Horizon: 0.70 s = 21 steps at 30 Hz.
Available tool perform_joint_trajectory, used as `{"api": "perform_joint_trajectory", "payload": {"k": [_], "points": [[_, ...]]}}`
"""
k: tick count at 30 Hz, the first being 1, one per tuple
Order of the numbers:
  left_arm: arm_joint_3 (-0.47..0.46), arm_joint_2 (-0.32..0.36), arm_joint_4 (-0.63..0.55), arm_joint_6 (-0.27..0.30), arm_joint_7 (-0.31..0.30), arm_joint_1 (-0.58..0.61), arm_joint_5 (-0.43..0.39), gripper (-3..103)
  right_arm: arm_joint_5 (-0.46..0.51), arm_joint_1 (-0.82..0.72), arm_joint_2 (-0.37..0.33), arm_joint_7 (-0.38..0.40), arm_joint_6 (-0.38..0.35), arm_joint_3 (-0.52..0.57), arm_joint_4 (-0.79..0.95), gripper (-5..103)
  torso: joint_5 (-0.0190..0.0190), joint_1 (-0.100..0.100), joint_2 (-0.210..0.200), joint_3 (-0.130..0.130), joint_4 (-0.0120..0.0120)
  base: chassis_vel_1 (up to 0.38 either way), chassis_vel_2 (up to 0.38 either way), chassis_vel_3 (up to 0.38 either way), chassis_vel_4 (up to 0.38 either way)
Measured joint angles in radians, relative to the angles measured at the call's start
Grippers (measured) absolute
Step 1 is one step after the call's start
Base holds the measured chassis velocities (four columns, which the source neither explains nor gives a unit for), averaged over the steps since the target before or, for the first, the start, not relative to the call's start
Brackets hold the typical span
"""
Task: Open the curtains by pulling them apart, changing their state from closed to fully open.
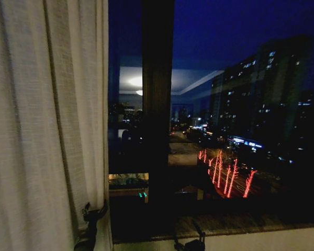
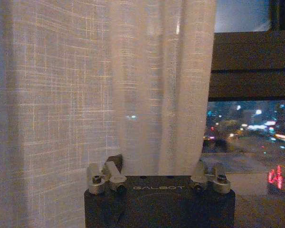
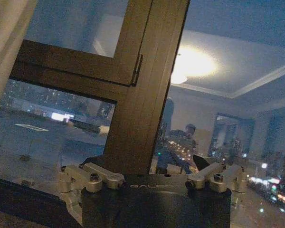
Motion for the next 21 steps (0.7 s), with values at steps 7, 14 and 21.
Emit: {"api": "perform_joint_trajectory", "payload": {"k": [7, 14, 21], "points": [[-0.021, 0.014, -0.014, 0.001, 0.016, 0.012, -0.009, 45, 0.015, 0.001, 0.000, -0.006, 0.001, 0.008, -0.005, 100, 0.0000, 0.000, 0.000, 0.000, 0.0000, 0.000, 0.000, 0.000, 0.000], [-0.037, 0.021, -0.019, 0.004, 0.025, 0.017, -0.019, 19, 0.018, 0.004, 0.000, -0.009, 0.001, 0.011, -0.003, 100, 0.0000, 0.000, 0.000, 0.000, 0.0000, 0.000, 0.000, 0.000, 0.000], [-0.037, 0.025, -0.015, 0.006, 0.027, 0.011, -0.029, 0, 0.019, 0.007, 0.000, -0.009, 0.000, 0.015, 0.003, 100, 0.0000, 0.000, 0.000, 0.000, 0.0000, 0.000, 0.000, 0.000, 0.000]]}}
